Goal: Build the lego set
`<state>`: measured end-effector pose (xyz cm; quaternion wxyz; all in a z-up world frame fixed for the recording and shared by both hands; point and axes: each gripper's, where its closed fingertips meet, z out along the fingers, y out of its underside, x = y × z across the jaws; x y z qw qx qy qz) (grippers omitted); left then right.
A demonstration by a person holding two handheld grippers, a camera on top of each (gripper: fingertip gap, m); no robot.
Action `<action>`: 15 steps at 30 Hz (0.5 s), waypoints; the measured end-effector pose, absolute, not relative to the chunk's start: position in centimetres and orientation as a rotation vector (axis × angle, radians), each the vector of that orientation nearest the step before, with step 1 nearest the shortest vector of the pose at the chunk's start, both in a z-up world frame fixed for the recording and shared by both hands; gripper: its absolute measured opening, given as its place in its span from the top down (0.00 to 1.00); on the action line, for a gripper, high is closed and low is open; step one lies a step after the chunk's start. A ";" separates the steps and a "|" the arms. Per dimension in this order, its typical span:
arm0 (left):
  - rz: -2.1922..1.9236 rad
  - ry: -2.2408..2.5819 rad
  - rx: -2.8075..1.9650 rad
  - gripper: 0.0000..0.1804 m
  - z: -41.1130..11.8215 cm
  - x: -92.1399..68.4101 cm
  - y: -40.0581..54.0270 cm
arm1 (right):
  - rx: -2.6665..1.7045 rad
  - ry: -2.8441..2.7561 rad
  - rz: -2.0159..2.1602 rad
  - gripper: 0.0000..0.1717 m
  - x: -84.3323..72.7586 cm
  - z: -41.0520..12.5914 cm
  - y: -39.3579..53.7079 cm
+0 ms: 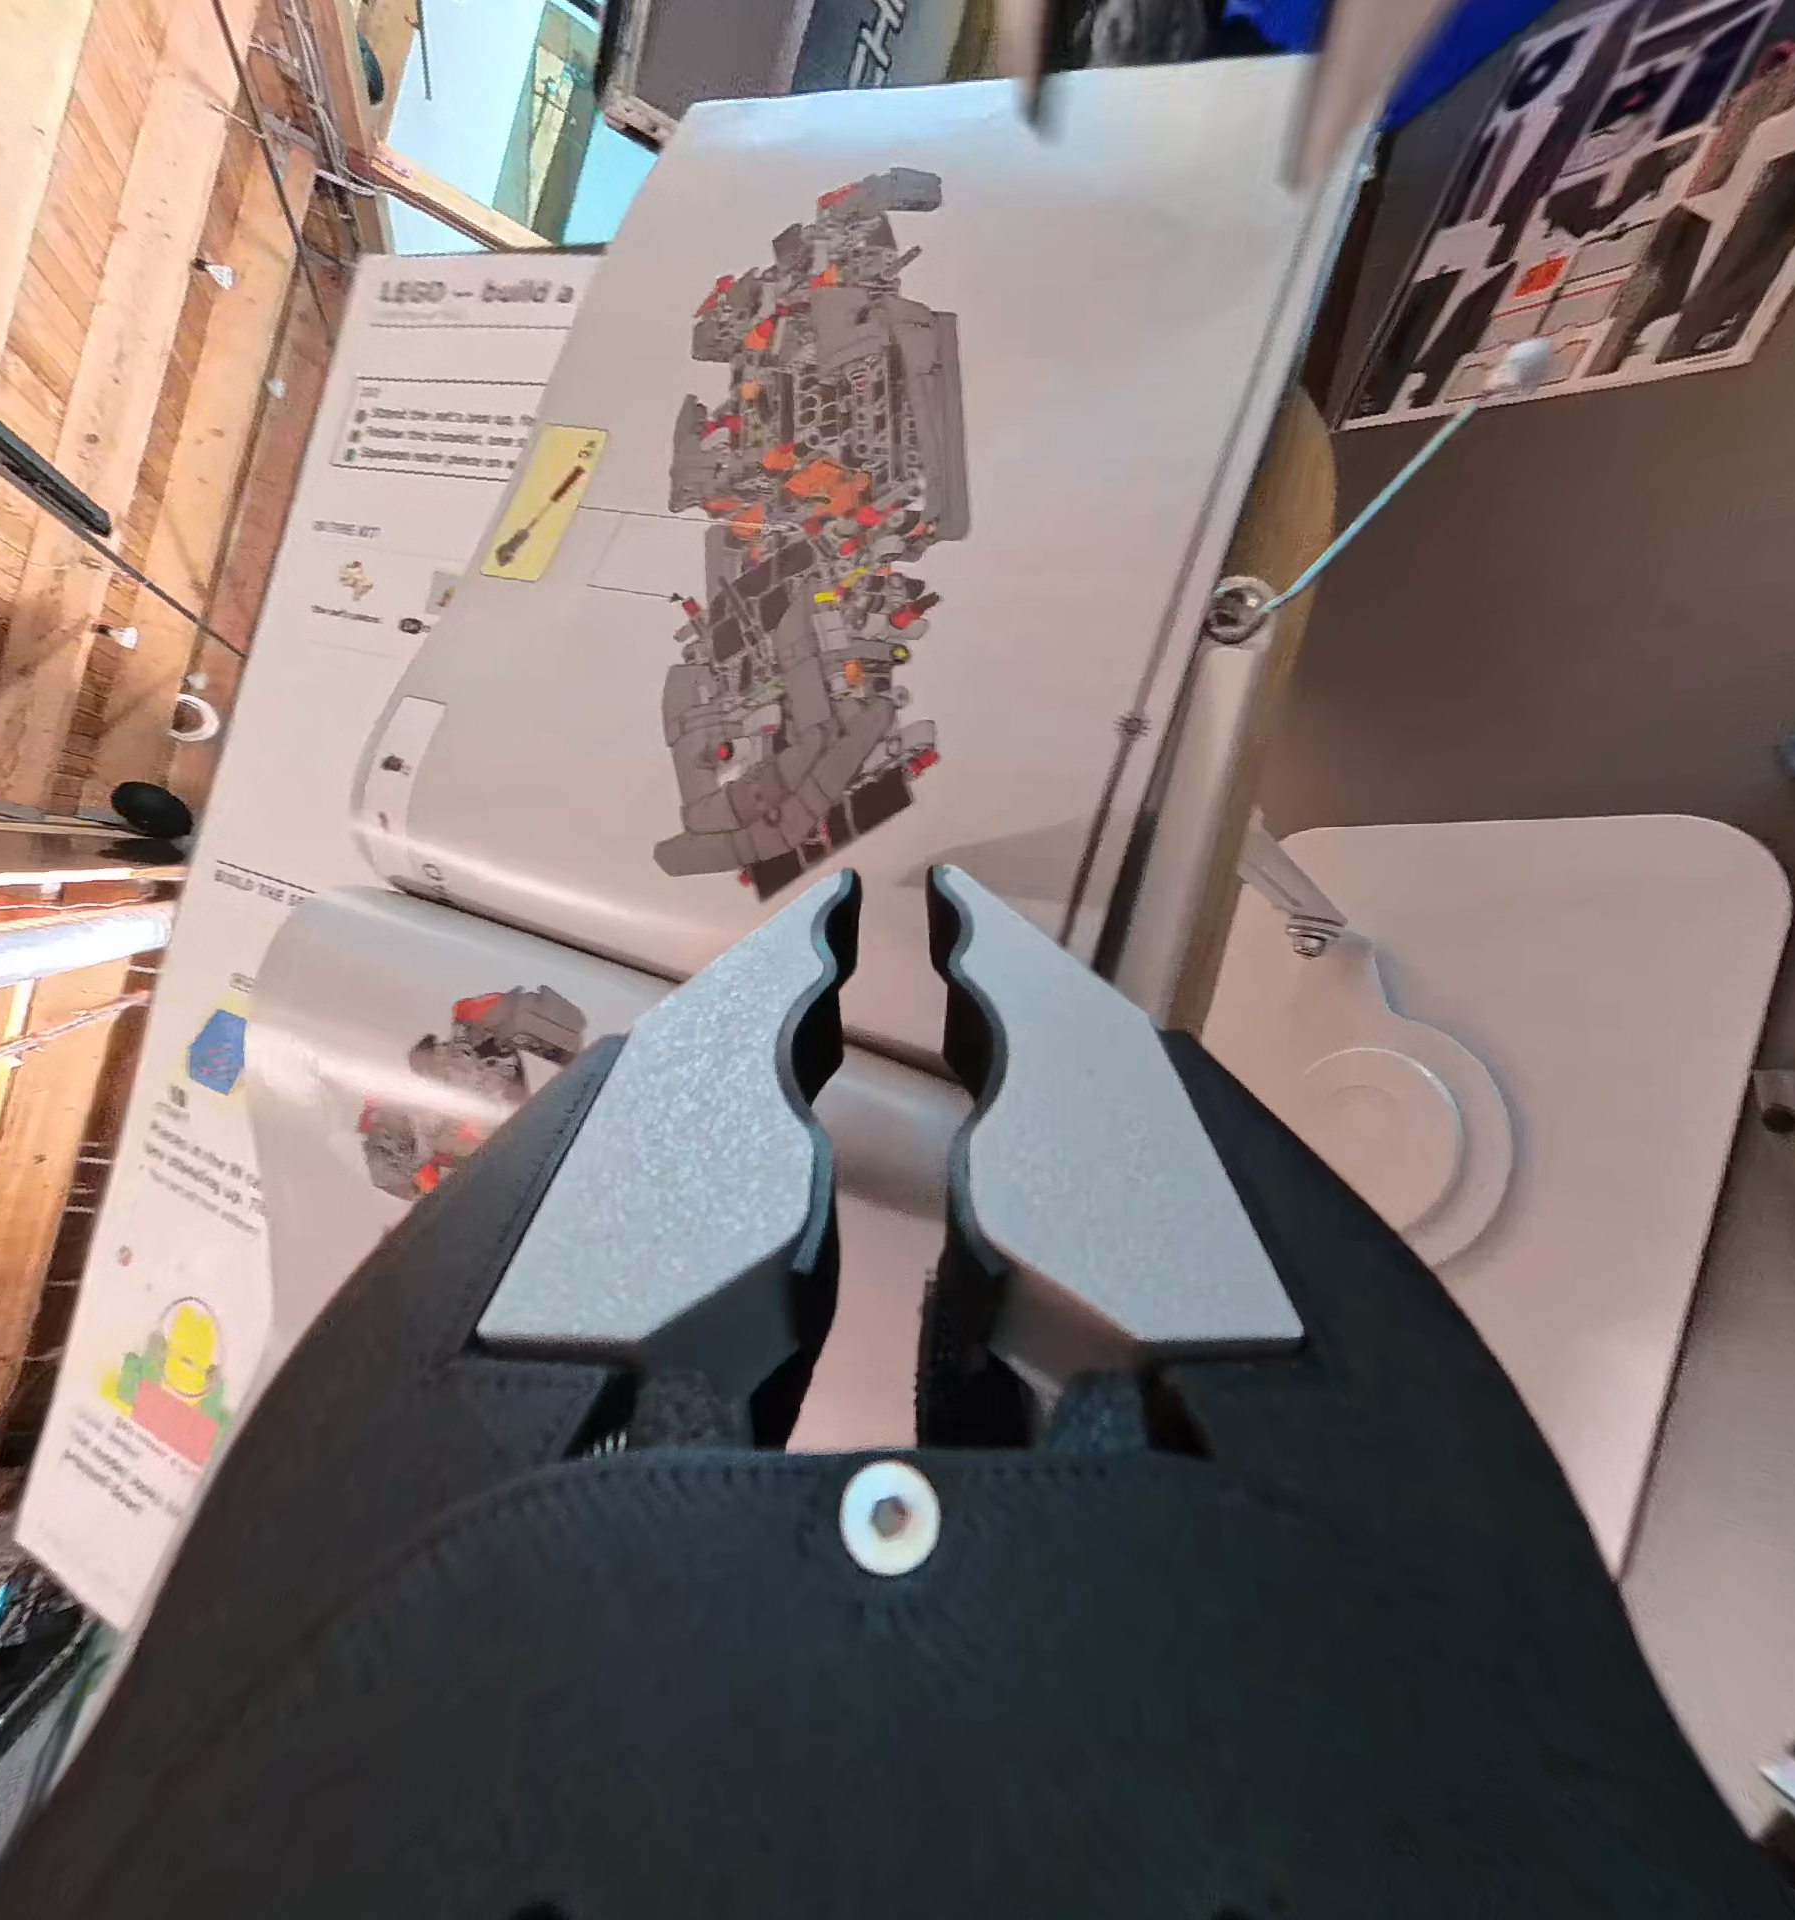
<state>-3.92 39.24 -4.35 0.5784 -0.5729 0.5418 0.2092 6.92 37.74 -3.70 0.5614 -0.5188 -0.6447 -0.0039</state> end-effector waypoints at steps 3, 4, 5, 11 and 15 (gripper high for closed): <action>0.499 1.244 -1.335 0.95 -3.1 -3.9 40.2 | -1.271 -1.322 0.029 0.52 8.4 0.5 41.8; 0.500 1.245 -1.347 0.95 -3.0 -3.8 40.5 | -1.316 -1.288 0.033 0.47 8.8 1.0 43.4; 0.503 1.252 -1.356 0.95 -3.1 -3.7 40.8 | -1.352 -1.254 0.043 0.45 9.0 1.4 45.0; 0.572 1.281 -1.307 0.99 -3.4 -2.9 41.4 | -1.464 -1.246 0.004 0.49 9.3 0.1 50.3; 0.565 1.286 -1.287 1.00 -3.7 -2.7 41.6 | -1.482 -1.269 0.053 0.60 8.5 -0.6 50.2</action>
